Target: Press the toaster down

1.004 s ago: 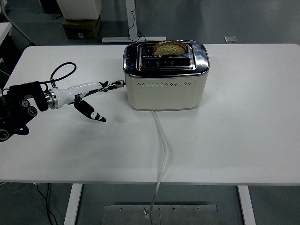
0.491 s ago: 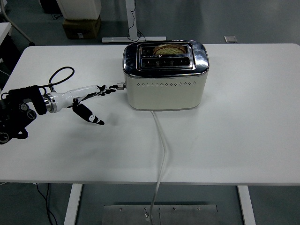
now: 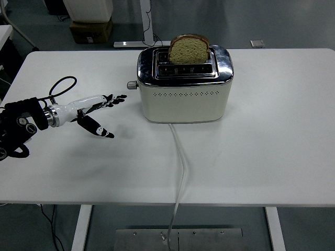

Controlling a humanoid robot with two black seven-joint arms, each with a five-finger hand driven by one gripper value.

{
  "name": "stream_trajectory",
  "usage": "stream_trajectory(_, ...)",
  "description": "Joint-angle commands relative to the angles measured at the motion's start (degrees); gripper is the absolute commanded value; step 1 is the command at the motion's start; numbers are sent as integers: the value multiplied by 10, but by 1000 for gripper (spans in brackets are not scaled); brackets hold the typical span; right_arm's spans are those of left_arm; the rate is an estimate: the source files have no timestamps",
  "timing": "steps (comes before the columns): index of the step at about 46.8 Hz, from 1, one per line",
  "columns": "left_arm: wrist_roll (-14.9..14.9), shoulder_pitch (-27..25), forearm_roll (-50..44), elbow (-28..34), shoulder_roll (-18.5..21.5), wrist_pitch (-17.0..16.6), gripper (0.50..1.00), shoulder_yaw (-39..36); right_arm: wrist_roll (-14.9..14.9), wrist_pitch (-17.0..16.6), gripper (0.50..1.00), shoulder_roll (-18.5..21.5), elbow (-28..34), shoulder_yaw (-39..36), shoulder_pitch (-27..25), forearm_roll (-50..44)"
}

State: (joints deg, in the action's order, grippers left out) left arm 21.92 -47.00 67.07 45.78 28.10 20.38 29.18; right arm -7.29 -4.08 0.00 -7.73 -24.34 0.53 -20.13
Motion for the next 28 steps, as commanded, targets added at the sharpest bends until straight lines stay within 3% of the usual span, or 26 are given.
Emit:
stream_trajectory(1,0,-2,-33,-2,3,-1,1000,2,0,0,1000,0,0,0,0,0)
stream_trajectory(17,0,-4,-273,-27,36,0,1000,2,0,-1,1000,0,0,0,0,0)
stream_trajectory(28,0,-18,-360,-28,52,-1,1000,3,0,-1,1000,0,0,0,0,0)
